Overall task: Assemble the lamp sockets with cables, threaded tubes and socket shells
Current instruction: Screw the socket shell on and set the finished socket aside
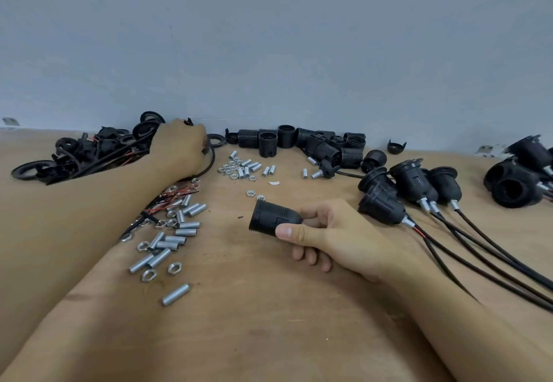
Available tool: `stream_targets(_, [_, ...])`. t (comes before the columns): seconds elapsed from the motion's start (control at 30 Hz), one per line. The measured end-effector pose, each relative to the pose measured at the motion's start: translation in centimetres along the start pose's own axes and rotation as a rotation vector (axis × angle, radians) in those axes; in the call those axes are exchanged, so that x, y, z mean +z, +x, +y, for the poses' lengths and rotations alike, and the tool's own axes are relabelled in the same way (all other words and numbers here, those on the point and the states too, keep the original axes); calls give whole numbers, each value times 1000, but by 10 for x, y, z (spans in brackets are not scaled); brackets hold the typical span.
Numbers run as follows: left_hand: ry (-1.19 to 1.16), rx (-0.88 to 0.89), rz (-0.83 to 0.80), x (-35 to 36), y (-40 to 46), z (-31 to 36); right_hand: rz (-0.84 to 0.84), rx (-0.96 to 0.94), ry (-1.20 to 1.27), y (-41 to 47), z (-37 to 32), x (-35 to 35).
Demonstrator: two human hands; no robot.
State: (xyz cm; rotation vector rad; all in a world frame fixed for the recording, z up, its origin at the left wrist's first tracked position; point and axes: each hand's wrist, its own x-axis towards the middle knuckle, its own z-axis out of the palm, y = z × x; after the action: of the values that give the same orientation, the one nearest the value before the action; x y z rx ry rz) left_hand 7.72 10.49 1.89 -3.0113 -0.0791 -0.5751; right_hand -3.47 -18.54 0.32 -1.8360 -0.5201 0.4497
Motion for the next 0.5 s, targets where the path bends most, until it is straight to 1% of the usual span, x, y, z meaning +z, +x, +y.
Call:
stream_targets(0.07, [-116,-106,58,-4,0,-1,-3,2,9,0,-1,1])
stream_targets(0.17, [-305,-207,264,-15,-4,-1,2,11,34,0,-3,0])
stream_targets(0.2, [-412,-242,317,-18,-6,1,6,15,39,0,-4,0])
stream_targets(0.3, [-819,-376,387,-33,-12,11,8,11,55,-1,-5,0])
stream_targets(0.33, [-915,-408,435,-41,-16,15,9,7,60,-1,-5,0])
stream_targets(0.43, [-1123,-370,624,-67,-38,30,13,3,73,0,-5,0])
stream_targets(0.47, [-1246,-348,635,-72,-49,39,15,3,80,0,-5,-1])
stream_targets(0.5, [-1418,-344,596,-75,-62,50,17,2,86,0,-5,-1])
